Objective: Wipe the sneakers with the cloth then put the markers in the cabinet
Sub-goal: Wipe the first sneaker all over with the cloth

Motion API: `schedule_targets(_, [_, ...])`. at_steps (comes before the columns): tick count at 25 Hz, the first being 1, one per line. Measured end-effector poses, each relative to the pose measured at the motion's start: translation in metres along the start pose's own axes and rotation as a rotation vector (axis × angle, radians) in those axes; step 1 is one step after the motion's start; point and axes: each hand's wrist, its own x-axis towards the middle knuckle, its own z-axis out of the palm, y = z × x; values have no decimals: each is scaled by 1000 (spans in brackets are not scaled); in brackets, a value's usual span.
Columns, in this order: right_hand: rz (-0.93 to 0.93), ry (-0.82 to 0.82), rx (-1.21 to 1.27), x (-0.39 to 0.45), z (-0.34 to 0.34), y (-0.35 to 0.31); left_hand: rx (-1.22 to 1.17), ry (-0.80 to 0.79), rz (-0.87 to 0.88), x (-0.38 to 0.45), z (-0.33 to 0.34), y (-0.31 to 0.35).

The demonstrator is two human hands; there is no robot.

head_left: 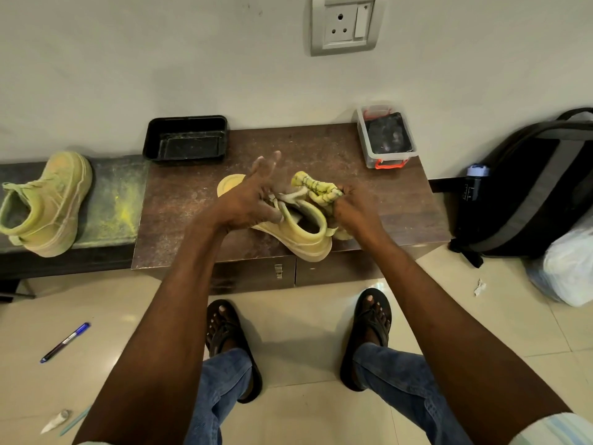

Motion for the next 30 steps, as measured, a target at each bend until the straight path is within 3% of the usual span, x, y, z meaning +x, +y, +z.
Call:
schedule_targets(1, [2,25,56,2,0,2,-17,127,-43,-4,-1,4])
schedule_targets(4, [24,79,162,3,0,4,11,702,-245,-19,17,11])
schedule_targets(5, [29,92,162,0,2,2,31,796,-344,-24,27,12])
schedule_targets(7, [52,84,163,-4,4,-3,21,718,-490,-33,48,18])
schedule_targets(9, [91,15,122,-9,1,-7,-54,588,-512,-36,70,30])
schedule_targets(14, [136,-90,125,-24,-5,-8,-149,578,-500,-20,76,31])
schedule_targets(16, [164,3,258,-26,-1,-8,-388,518,-487,-17,62,24])
schedule_targets(18, [156,188,370,-20,4,-10,-446,533,-481,-16,48,17])
schedule_targets(21, [23,367,327,-14,7,-16,-398,566,-480,-13,38,6])
schedule_targets(23, [-112,254,241,-23,15,-21,-409,534,-462,-8,34,-2])
schedule_targets(26, [-511,3,-84,-50,42,-16,-431,479,-427,-4,29,-12])
schedule_targets(28, [-689,-33,-251,-44,43,-2,-434,455,-401,-4,24,-19])
schedule_targets(30, [-565,76,-190,-29,29,6,-409,438,-371,-4,22,-18])
